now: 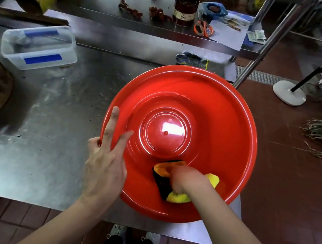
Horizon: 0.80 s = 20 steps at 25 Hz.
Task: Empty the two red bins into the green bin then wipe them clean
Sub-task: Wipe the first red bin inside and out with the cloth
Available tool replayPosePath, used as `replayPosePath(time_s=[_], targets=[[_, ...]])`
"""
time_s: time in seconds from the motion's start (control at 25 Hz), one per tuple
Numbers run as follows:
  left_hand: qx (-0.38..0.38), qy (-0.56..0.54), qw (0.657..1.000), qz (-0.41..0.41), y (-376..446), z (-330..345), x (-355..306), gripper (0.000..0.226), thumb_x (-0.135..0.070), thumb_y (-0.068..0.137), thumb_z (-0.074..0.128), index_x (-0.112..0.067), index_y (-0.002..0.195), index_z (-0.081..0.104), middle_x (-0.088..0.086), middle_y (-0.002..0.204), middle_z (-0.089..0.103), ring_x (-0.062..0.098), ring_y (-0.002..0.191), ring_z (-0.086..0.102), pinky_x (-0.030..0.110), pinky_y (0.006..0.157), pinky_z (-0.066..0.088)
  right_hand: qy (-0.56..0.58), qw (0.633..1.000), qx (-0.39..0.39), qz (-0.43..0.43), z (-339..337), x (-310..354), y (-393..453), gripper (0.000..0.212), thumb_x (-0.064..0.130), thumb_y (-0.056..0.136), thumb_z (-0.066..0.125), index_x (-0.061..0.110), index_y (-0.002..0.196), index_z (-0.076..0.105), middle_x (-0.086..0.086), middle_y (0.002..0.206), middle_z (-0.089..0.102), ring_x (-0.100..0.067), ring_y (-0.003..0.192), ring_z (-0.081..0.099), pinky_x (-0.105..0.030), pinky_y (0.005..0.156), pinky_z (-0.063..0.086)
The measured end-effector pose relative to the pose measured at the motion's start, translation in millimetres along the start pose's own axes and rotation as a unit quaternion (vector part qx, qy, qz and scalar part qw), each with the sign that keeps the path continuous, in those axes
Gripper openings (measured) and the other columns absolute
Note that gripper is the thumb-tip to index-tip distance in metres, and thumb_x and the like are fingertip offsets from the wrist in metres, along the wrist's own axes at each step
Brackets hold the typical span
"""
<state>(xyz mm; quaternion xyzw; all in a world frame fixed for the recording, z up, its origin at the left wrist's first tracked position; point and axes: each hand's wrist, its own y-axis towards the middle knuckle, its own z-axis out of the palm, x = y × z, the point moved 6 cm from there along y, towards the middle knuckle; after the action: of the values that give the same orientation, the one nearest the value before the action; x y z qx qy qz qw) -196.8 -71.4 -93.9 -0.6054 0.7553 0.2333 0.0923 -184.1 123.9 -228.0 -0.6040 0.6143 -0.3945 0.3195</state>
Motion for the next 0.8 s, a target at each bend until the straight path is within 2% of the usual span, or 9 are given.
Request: replayPosePath(time_s=[0.08, 0.12, 0.28, 0.36, 0.44, 0.52, 0.6, 0.72, 0.8], targets=[[0.002, 0.009, 1.0, 0.009, -1, 1, -3, 0.067, 0.01, 0.08, 0.068, -0.021, 0.138, 0.06, -0.009, 0.17, -0.003, 0.034, 0.111, 0.039, 0.036, 0.055, 0.056, 0.038, 0.999, -0.004, 0.017, 1, -5, 16, 0.078, 0.019, 0.086, 0.058, 0.041, 0.154, 0.028, 0.014, 0.163, 0.022, -0.013, 0.149, 0.023, -0.024, 0.119, 0.016], [0.005, 0.012, 1.0, 0.01, 0, 1, -5, 0.067, 0.01, 0.079, 0.068, -0.021, 0.138, 0.06, -0.009, 0.17, -0.002, 0.035, 0.11, 0.04, 0.037, 0.054, 0.056, 0.071, 0.997, -0.017, 0.025, -2, -5, 20, 0.072, 0.02, 0.088, 0.059, 0.037, 0.153, 0.032, 0.01, 0.162, 0.026, -0.014, 0.148, 0.027, -0.023, 0.119, 0.016], [0.006, 0.01, 1.0, 0.011, 1, 2, -8, 0.065, 0.01, 0.08, 0.067, -0.022, 0.137, 0.061, -0.009, 0.17, -0.002, 0.034, 0.109, 0.042, 0.033, 0.055, 0.054, 0.122, 0.987, -0.107, -0.005, -20, 2, 30, 0.043, 0.019, 0.103, 0.053, 0.022, 0.146, 0.051, -0.006, 0.153, 0.045, -0.028, 0.136, 0.047, -0.043, 0.114, 0.039], [0.002, 0.013, 1.0, 0.013, 0, 1, -9, 0.065, 0.01, 0.079, 0.067, -0.022, 0.136, 0.062, -0.008, 0.17, 0.0, 0.032, 0.107, 0.041, 0.03, 0.058, 0.05, 0.133, 0.982, -0.133, -0.002, -24, -3, 32, 0.032, 0.019, 0.098, 0.062, 0.028, 0.128, 0.067, 0.003, 0.136, 0.059, -0.021, 0.102, 0.065, -0.043, 0.089, 0.059], [0.003, 0.017, 1.0, 0.014, -2, 1, -9, 0.066, 0.011, 0.078, 0.067, -0.022, 0.135, 0.063, -0.006, 0.171, 0.002, 0.033, 0.106, 0.042, 0.028, 0.061, 0.045, 0.137, 0.98, -0.141, -0.015, -27, -2, 31, 0.028, 0.022, 0.097, 0.065, 0.038, 0.12, 0.07, 0.024, 0.116, 0.059, -0.002, 0.075, 0.057, -0.025, 0.061, 0.06], [0.001, 0.021, 1.0, 0.014, -4, 1, -8, 0.065, 0.011, 0.078, 0.067, -0.021, 0.134, 0.063, -0.005, 0.171, 0.003, 0.035, 0.106, 0.045, 0.03, 0.06, 0.048, 0.215, 0.966, -0.147, -0.005, -29, -1, 28, 0.032, 0.024, 0.101, 0.059, 0.043, 0.124, 0.067, 0.027, 0.116, 0.056, 0.003, 0.074, 0.056, -0.012, 0.055, 0.047], [-0.002, 0.024, 1.0, 0.013, -3, 1, -8, 0.065, 0.011, 0.078, 0.067, -0.022, 0.134, 0.063, -0.005, 0.171, 0.003, 0.037, 0.107, 0.046, 0.033, 0.059, 0.053, 0.244, 0.96, -0.137, -0.008, -31, -1, 23, 0.032, 0.02, 0.101, 0.057, 0.043, 0.122, 0.068, 0.027, 0.124, 0.059, 0.004, 0.075, 0.058, -0.013, 0.052, 0.048], [-0.011, 0.03, 0.999, 0.013, -2, -1, -12, 0.067, 0.012, 0.077, 0.068, -0.021, 0.135, 0.063, -0.005, 0.171, 0.004, 0.038, 0.107, 0.047, 0.037, 0.057, 0.056, 0.263, 0.958, -0.113, 0.008, -25, -3, 20, 0.029, 0.018, 0.101, 0.057, 0.042, 0.113, 0.069, 0.031, 0.102, 0.057, 0.004, 0.064, 0.055, -0.011, 0.039, 0.043], [-0.029, 0.024, 0.999, 0.023, -4, -3, -10, 0.068, 0.012, 0.077, 0.069, -0.021, 0.136, 0.062, -0.005, 0.171, 0.004, 0.037, 0.106, 0.047, 0.037, 0.055, 0.057, 0.288, 0.952, -0.097, 0.031, -19, -5, 19, 0.03, 0.015, 0.098, 0.061, 0.042, 0.106, 0.072, 0.028, 0.114, 0.062, -0.004, 0.087, 0.067, -0.017, 0.053, 0.053]])
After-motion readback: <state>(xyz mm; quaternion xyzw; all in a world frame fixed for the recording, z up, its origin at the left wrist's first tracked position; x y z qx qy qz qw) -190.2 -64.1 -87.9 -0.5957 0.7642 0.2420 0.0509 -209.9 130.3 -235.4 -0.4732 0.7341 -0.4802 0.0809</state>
